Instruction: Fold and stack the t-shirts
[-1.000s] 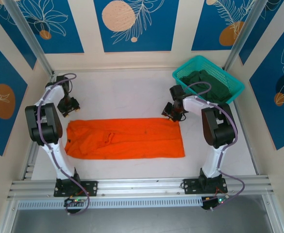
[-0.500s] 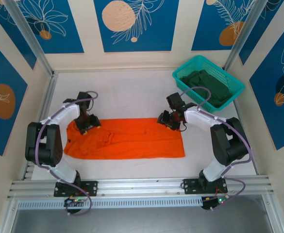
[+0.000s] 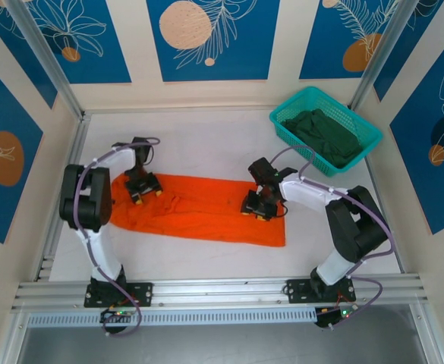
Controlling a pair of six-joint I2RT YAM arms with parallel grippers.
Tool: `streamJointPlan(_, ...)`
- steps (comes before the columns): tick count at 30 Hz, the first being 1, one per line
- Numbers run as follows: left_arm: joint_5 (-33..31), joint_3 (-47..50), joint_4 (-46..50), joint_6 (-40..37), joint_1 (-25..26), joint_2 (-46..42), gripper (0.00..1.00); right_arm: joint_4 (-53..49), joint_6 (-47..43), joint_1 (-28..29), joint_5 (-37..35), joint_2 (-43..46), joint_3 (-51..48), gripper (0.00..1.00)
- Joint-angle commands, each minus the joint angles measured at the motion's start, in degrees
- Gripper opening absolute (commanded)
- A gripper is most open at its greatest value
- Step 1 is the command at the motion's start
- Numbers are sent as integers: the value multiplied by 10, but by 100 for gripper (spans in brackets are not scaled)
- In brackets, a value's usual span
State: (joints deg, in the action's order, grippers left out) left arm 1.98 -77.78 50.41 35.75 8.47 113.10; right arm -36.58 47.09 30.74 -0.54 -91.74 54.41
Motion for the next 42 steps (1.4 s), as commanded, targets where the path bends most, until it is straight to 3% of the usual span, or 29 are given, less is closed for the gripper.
streamJointPlan(1,-8,-87,-27,-22,17,90,60,-41,-10,0,23,29,-9,48)
streamJointPlan(8,-16,-427,60,-68,84,265,69,-60,-13,0,66,52,-21,48)
streamJointPlan(14,-35,-727,83,-107,139,408,80,-47,2,-7,68,63,-66,48)
streamJointPlan(16,-31,-779,73,-99,143,433,82,-47,8,-5,71,63,-75,48)
streamJointPlan(22,-51,-780,19,-116,142,394,90,-64,42,18,41,99,-86,47)
streamJointPlan(24,-56,-780,12,-124,142,366,100,-67,53,23,32,113,-96,47)
streamJointPlan(29,-91,-780,26,-135,140,272,100,-28,76,24,46,111,-132,46)
streamJointPlan(33,-143,-757,101,-122,139,181,100,25,85,35,71,54,-138,44)
streamJointPlan(36,-161,-650,153,-82,139,79,100,22,81,53,89,-7,-103,43)
streamJointPlan(42,-148,-255,122,20,156,-196,100,42,108,102,147,-66,-83,41)
